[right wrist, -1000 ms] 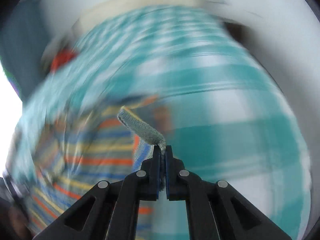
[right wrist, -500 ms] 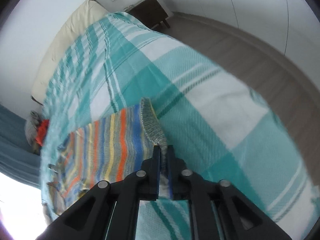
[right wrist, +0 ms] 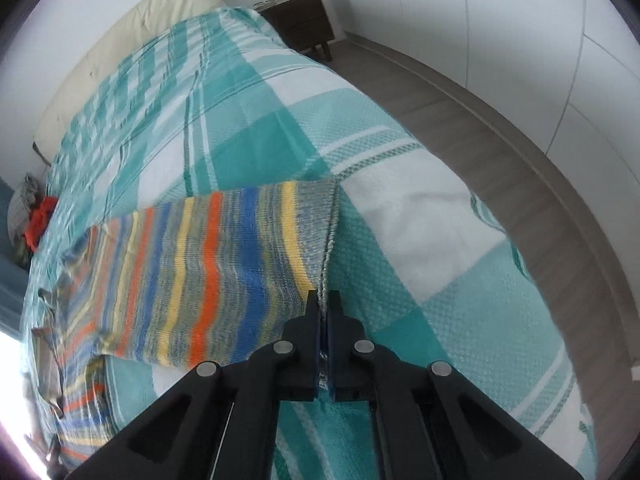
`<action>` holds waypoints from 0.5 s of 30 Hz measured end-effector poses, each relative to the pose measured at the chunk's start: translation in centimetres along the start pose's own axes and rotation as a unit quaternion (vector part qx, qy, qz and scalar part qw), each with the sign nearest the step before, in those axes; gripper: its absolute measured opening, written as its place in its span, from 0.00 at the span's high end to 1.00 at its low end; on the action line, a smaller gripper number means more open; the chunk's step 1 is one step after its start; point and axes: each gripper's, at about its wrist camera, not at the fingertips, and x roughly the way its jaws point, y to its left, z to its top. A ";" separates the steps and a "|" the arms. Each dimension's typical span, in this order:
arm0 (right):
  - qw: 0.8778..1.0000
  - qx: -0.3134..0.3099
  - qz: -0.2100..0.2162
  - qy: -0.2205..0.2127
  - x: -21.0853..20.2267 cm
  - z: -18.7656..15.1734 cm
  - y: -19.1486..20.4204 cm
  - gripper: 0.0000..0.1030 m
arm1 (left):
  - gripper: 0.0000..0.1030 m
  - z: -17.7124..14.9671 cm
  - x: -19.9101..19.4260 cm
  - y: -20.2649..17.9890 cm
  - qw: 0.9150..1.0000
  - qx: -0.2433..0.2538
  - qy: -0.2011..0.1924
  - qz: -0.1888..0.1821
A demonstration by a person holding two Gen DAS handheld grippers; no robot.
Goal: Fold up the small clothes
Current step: 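Fold the held sleeve across the sweater body and open the right gripper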
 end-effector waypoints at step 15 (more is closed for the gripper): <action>0.984 -0.166 0.024 -0.067 -10.2 -9.7 3.2 0.35 | 0.02 4.6 -9.5 -9.7 0.985 0.167 -0.035 -0.031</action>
